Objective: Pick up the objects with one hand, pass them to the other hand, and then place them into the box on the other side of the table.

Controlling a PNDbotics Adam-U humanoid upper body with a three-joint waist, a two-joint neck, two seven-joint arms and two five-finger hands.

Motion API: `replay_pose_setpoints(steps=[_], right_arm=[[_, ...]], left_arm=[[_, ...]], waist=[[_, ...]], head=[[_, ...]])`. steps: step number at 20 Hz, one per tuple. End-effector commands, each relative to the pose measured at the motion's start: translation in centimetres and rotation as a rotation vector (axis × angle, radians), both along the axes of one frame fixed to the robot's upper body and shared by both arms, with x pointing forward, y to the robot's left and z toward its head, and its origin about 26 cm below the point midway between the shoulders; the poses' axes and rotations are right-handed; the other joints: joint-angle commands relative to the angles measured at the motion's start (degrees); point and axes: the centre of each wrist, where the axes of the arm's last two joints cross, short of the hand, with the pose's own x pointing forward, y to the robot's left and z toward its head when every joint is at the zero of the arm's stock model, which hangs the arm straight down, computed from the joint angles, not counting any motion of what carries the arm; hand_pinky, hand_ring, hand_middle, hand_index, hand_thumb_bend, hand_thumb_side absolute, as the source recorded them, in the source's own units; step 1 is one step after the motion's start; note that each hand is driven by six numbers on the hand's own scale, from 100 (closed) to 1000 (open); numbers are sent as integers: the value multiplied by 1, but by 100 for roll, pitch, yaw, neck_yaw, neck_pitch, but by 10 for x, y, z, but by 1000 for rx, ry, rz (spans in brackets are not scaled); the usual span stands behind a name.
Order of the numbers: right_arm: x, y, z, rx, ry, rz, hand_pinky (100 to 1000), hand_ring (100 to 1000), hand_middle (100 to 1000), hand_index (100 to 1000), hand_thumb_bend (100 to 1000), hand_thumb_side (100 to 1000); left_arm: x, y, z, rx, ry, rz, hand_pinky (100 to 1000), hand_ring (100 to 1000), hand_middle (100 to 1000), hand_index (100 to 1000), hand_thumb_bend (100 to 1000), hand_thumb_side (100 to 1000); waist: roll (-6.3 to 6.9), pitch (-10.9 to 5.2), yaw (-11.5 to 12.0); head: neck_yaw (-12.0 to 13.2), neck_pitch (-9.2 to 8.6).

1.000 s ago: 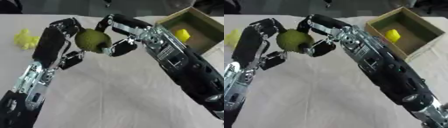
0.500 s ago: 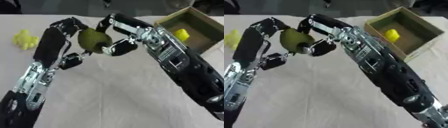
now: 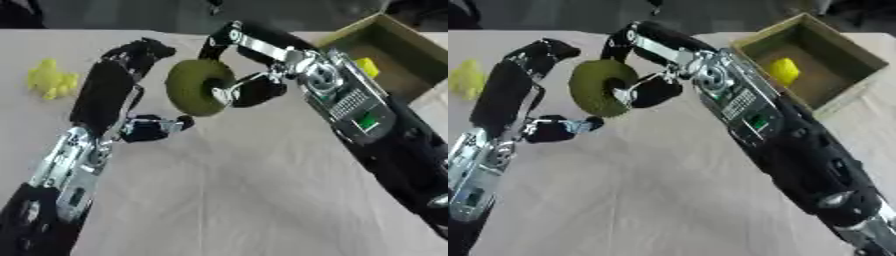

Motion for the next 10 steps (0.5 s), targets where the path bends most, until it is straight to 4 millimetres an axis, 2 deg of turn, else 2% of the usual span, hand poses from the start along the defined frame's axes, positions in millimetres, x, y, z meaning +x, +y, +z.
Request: replay_pose_setpoints(steps=[1,10], right_arm=[[-4,-9,13,17,-41,-17,948,738,481,654,100,100],[-3,-28,20,57,-54,-81,950,738,479,654,100,100]], left_arm=[[2,9,6,-3,-25,30,640,670,700,812,890,295],[5,25,-6,26,8,71,636,666,692,806,886,326]], waist=[[10,-114,-6],[16,-122,-23]], head=[[13,23],[11,19]])
